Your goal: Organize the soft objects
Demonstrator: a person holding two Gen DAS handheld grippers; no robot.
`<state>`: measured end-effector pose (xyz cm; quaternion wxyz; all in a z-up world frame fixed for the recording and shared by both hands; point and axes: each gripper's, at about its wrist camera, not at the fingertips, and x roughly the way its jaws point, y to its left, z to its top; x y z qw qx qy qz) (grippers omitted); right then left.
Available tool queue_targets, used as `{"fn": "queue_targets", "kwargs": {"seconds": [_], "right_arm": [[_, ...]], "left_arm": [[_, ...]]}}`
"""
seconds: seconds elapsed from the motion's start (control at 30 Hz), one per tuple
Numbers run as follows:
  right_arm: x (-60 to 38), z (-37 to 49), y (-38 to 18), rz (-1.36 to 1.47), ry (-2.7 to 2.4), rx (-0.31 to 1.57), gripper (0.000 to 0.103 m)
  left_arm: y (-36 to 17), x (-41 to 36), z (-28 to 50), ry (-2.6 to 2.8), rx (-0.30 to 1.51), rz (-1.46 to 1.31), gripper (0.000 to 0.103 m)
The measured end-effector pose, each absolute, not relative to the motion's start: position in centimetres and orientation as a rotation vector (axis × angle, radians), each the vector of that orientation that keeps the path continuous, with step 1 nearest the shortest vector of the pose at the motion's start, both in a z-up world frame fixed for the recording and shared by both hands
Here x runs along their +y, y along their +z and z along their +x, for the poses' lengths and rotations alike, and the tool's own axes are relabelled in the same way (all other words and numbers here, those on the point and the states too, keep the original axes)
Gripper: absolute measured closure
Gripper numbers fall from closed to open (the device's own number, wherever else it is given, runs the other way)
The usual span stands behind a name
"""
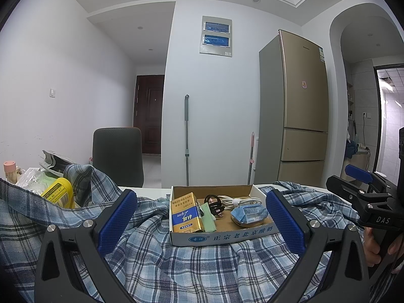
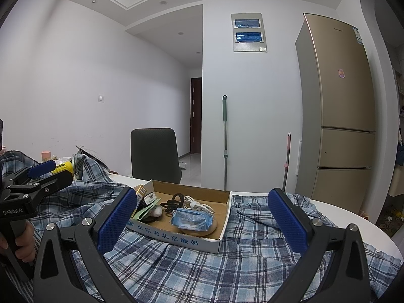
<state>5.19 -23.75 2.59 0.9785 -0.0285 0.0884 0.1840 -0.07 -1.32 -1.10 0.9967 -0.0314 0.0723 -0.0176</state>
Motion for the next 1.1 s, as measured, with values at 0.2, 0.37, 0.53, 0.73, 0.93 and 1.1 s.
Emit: {"fn": "queue_targets", "kwargs": {"seconds": [0.2, 0.37, 0.53, 0.73, 0.93, 1.1], "right_arm": [[-23.83, 5.20, 2.44, -0.059, 0.372, 0.181, 0.000], [-23.81, 5.22, 2.48, -0.059, 0.373, 0.182, 0.000], [-23.80, 5.23, 2.48, -0.060, 0.372, 0.182, 0.000], [-23.79, 5.24, 2.49, -0.061, 0.372, 0.183, 0.000], [-23.86, 5.26, 2.36, -0.062, 0.371, 0.185, 0.000], [-23.82, 5.30, 2.33, -0.062, 0.371, 0.187, 0.000]], "left_arm": [[-1.09, -1.32, -0.06, -0.035, 0.146, -0.063, 0.000], [-1.06, -1.27, -0.01, -0.033, 0.148, -0.063, 0.000], [-1.05, -1.27, 0.00, -0.033, 0.148, -0.063, 0.000], [-1.04, -1.28, 0.01, -0.033, 0.148, -0.063, 0.000], [-1.04, -1.26, -0.06, -0.033, 0.148, -0.063, 0.000], [-1.05, -1.24, -0.14, -0.033, 0.149, -0.063, 0.000]]}}
